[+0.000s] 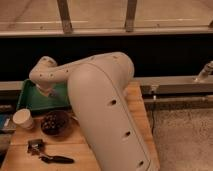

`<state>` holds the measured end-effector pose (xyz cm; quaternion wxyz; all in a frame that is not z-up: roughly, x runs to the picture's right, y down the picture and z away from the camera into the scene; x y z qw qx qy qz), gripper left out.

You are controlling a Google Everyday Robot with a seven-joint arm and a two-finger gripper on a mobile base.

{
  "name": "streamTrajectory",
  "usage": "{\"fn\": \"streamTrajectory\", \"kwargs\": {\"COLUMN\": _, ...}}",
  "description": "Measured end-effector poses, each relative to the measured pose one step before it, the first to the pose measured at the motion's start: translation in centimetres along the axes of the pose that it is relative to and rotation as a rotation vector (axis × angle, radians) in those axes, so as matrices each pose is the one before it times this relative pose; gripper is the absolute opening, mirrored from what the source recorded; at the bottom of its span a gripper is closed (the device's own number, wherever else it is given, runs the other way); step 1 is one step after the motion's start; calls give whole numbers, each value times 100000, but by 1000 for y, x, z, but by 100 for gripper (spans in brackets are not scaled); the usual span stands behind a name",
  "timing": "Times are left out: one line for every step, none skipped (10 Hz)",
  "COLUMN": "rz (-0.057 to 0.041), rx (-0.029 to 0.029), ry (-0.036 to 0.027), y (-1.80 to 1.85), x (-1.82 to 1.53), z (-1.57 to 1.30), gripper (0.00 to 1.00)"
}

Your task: Wipe tray with sponge

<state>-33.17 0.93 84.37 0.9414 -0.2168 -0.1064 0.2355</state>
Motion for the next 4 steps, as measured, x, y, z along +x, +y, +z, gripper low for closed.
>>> {"fn": "streamTrajectory", "kwargs": {"rz": 698, "rx": 578, "ry": 239, "y": -1306, "x": 202, "z": 138, "gripper": 0}}
{"fn": "streamTrajectory", "kwargs": {"rz": 1677, "rx": -25, "ry": -223, "y": -2208, "x": 402, "z": 412, "gripper": 0}}
{"fn": "streamTrajectory", "kwargs": {"rz": 1824, "rx": -395, "ry": -1304, "y": -2435, "x": 337, "z": 320, "gripper": 0}}
{"fn": "streamTrajectory", "kwargs": {"rz": 1007, "rx": -1397, "ry": -1378, "y": -1795, "x": 212, "z": 250, "gripper": 0}}
